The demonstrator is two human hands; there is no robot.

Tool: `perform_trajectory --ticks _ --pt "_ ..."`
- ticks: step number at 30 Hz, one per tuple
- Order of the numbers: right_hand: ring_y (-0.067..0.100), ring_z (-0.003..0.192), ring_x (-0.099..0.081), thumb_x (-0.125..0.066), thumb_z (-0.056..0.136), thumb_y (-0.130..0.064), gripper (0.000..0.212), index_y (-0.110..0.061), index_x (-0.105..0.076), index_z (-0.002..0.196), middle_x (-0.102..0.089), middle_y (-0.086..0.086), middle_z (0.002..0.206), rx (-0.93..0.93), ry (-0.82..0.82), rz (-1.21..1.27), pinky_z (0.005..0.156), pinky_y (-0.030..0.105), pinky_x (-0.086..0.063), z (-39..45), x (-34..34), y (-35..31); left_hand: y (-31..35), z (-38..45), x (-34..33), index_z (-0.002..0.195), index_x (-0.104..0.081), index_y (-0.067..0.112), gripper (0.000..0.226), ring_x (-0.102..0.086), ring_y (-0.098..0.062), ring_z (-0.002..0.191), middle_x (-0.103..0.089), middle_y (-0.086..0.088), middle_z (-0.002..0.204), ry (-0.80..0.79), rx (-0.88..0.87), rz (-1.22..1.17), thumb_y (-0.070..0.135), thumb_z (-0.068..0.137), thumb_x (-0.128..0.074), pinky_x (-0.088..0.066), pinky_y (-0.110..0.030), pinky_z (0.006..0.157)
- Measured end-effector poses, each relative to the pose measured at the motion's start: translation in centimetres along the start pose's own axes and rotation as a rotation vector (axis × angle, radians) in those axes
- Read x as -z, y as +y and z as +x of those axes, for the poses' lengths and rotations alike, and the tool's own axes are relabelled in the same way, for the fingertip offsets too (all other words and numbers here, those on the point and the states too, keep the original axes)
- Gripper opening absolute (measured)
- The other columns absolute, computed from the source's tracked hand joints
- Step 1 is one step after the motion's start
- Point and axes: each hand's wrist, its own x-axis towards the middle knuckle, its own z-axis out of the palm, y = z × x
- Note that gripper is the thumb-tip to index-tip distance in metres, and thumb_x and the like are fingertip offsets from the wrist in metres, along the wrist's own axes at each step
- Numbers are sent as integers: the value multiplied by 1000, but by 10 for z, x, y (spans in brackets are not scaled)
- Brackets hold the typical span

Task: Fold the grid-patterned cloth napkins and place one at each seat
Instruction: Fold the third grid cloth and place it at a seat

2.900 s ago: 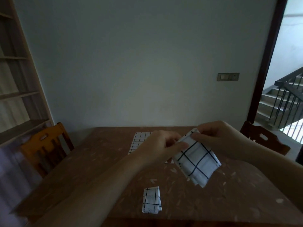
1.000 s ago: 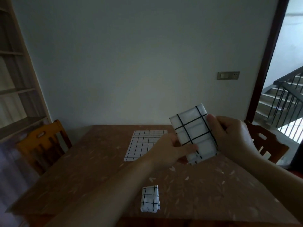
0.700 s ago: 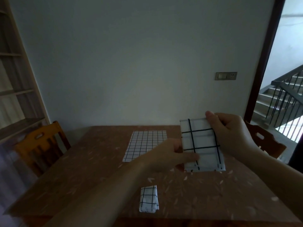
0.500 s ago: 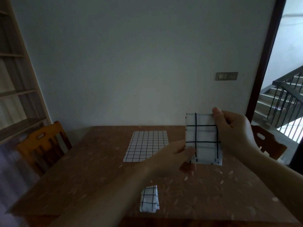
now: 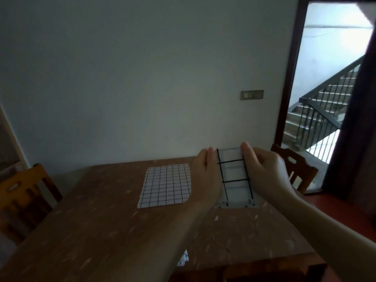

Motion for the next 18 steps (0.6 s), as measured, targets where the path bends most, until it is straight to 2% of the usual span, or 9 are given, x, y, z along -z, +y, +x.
perform_trajectory --ticks 3,6,8,10,14,16,18 --pt "5 39 -52 -53 93 -41 41 -14 -60 63 -58 -3 48 -151 -211 125 39 19 -42 -33 -10 -12 -3 4 17 70 -47 18 36 -50 -12 64 -51 1 68 110 39 -8 26 104 -39 -40 -29 61" --pt "7 34 -48 -58 92 -34 35 -15 -60 63 -57 -5 43 -215 -284 113 36 21 -41 -51 -15 -19 -7 5 35 63 -42 17 41 -41 -9 57 -42 4 60 116 61 -45 22 103 -42 -33 -27 57" --pt "9 35 -47 -58 91 -35 33 -15 -64 66 -58 -3 45 -249 -307 109 35 21 -40 -51 -11 -23 -13 3 49 64 -45 8 42 -42 -13 57 -41 -2 59 21 89 -50 23 103 -44 -34 -30 56" --pt "9 35 -46 -60 90 -36 30 -18 -66 67 -57 -3 45 -290 -352 94 36 22 -39 -50 -3 -24 -15 2 64 73 -56 -2 40 -49 -20 54 -49 -8 60 -138 157 -53 24 102 -46 -40 -31 52" --pt "9 36 -45 -60 86 -41 31 -14 -70 75 -62 2 52 -325 -483 18 35 20 -36 -50 16 -14 -12 -10 88 79 -66 13 30 -56 -14 51 -62 3 58 -474 284 45 25 100 -49 -43 -25 49" --pt "10 41 -48 -59 81 -48 41 -8 -70 80 -61 3 57 -339 -508 41 39 20 -38 -50 26 -6 -11 -18 87 83 -69 12 27 -55 -12 49 -63 2 59 -520 317 28 26 99 -52 -42 -22 47" --pt "15 54 -58 -64 71 -63 58 -8 -69 89 -64 9 70 -440 -499 275 52 25 -47 -50 36 5 -9 -24 76 82 -67 9 26 -51 -10 42 -60 1 56 -433 376 -98 22 99 -53 -39 -19 41"
